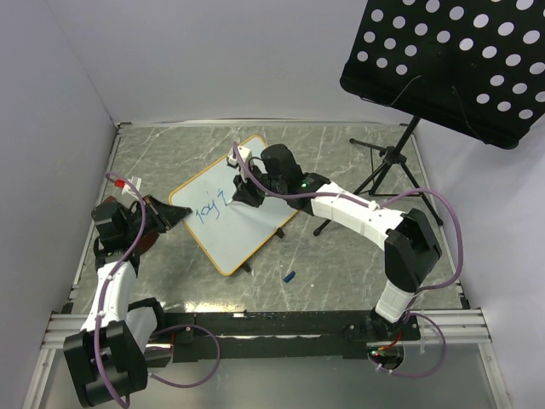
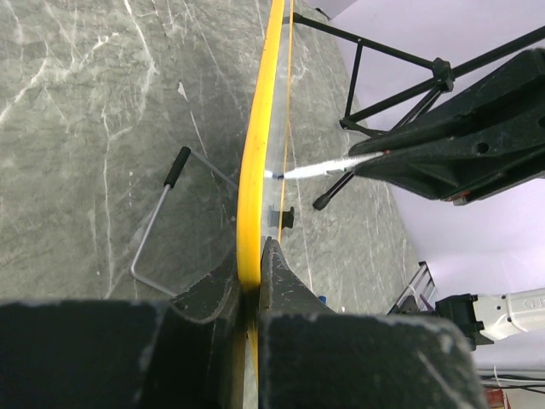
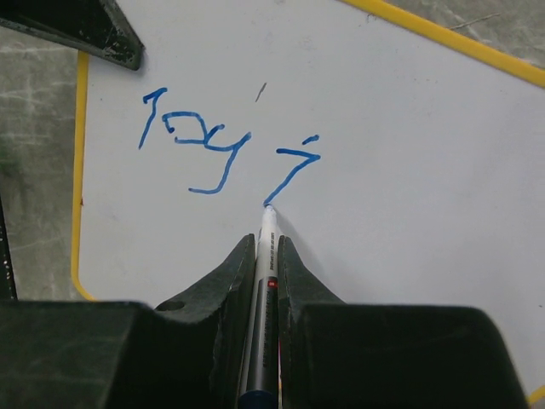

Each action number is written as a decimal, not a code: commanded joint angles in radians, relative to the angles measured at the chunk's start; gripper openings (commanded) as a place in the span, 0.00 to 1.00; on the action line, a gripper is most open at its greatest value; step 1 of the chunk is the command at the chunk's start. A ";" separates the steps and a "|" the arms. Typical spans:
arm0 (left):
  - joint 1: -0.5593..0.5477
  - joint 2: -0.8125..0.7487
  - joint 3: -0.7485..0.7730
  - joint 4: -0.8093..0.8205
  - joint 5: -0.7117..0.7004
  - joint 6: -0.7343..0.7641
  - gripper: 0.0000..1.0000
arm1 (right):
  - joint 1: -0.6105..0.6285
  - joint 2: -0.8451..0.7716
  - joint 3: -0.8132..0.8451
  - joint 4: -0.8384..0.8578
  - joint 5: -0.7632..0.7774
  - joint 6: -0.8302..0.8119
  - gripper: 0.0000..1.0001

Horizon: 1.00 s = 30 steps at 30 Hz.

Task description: Write a sentence on the whiteboard

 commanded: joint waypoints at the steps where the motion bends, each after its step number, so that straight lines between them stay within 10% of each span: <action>1: -0.012 -0.007 0.016 0.018 0.009 0.117 0.01 | -0.017 0.003 0.091 0.005 0.063 -0.007 0.00; 30: -0.011 -0.004 0.016 0.021 0.012 0.114 0.01 | -0.042 0.077 0.169 -0.018 -0.004 0.027 0.00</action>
